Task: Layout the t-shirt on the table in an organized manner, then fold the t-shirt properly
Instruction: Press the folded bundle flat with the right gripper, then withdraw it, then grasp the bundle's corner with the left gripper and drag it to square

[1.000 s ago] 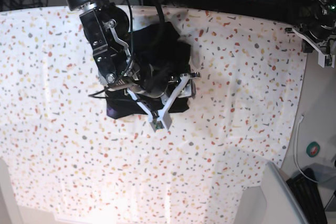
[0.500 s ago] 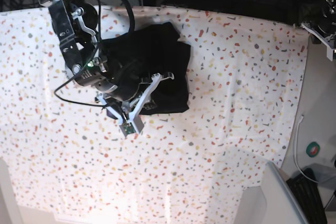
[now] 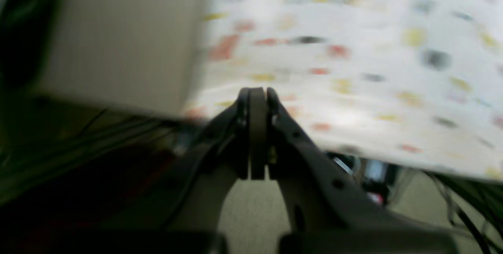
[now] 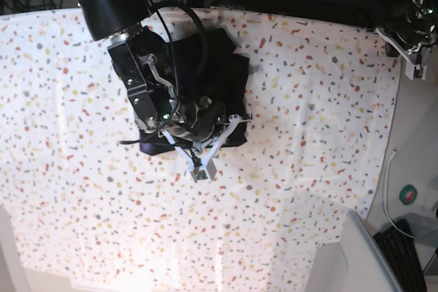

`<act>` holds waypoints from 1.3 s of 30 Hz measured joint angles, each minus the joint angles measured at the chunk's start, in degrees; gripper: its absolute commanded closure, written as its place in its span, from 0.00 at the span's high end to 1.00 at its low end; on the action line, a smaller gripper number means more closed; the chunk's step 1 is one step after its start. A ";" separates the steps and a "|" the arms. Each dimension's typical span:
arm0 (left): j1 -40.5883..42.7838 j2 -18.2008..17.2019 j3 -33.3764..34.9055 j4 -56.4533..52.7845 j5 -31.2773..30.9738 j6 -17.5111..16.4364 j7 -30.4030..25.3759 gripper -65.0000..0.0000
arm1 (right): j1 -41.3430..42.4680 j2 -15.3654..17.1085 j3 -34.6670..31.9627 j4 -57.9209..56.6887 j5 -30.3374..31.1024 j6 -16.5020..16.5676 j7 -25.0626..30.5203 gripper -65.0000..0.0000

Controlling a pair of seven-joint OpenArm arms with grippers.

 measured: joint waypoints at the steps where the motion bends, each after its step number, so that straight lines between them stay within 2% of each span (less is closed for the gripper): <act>1: -0.02 0.07 0.76 0.00 0.31 0.15 -0.04 0.00 | 0.24 0.02 0.04 -0.87 -0.13 0.00 0.33 0.00; 4: -0.17 0.90 3.80 0.00 0.85 0.39 0.09 0.00 | 3.19 0.00 0.07 -8.37 0.15 0.42 0.96 0.00; 6: -0.33 1.53 6.56 0.00 0.90 0.37 0.20 0.00 | 4.68 -0.02 0.15 -13.51 0.59 0.24 3.93 0.00; 9: -0.46 1.68 11.43 1.01 0.87 0.22 0.13 0.00 | 5.60 0.20 0.28 -15.61 0.26 0.15 4.59 0.00; 11: -0.39 1.66 13.99 2.75 0.98 0.28 -0.07 0.00 | 4.59 0.46 0.24 -10.62 -0.02 -0.20 3.10 0.00; 13: -0.13 1.14 16.87 3.80 1.29 0.37 -0.31 0.00 | 1.86 1.31 0.35 -0.96 -0.07 0.07 1.01 0.00; 15: 0.63 1.11 18.14 4.85 1.27 0.20 -0.31 0.00 | -1.49 4.55 0.35 10.32 0.90 0.72 -1.66 0.00; 17: 2.47 1.05 18.25 5.33 1.05 0.20 -1.31 0.00 | -6.47 9.31 0.81 20.57 -0.13 0.39 -2.60 0.00; 18: 3.67 0.90 18.12 5.16 1.46 0.22 -3.43 0.00 | -9.49 11.85 2.01 24.94 0.09 0.02 -3.74 0.00; 20: 7.30 -0.79 18.62 3.15 1.14 0.35 -11.93 0.00 | -16.74 14.95 5.57 32.30 -1.01 -0.42 -3.98 0.00; 22: 10.21 -2.82 18.84 -0.39 0.92 0.13 -17.25 0.00 | -21.92 15.91 9.18 35.87 -0.07 -0.02 -4.46 0.00; 24: 11.47 -3.26 18.40 -3.30 1.31 1.05 -19.17 0.00 | -24.22 15.67 12.81 36.11 0.81 0.48 -4.13 0.00; 27: 10.99 -2.86 18.29 -3.82 0.44 0.81 -19.21 0.00 | -25.22 16.57 16.87 34.01 -0.42 0.42 -1.40 0.00; 30: 8.74 -0.20 18.67 -0.09 -8.33 0.72 -19.32 0.00 | -25.55 17.22 18.27 29.94 -0.44 0.33 0.26 0.00; 31: 8.26 0.26 18.78 2.08 -11.72 0.48 -17.59 0.00 | -25.55 17.70 18.01 28.48 -0.02 0.66 0.50 0.00; 32: 7.80 0.22 18.88 4.46 -14.36 0.02 -13.51 0.00 | -25.51 18.05 17.55 27.12 0.46 0.83 0.59 0.00; 35: 5.05 0.24 18.14 8.33 -16.76 0.72 -3.63 0.00 | -25.70 18.34 17.59 25.40 -0.15 0.76 0.44 0.00; 39: 1.42 0.94 18.51 9.70 -16.70 1.07 -1.99 0.00 | -25.86 18.34 17.03 25.40 0.26 0.79 1.44 0.00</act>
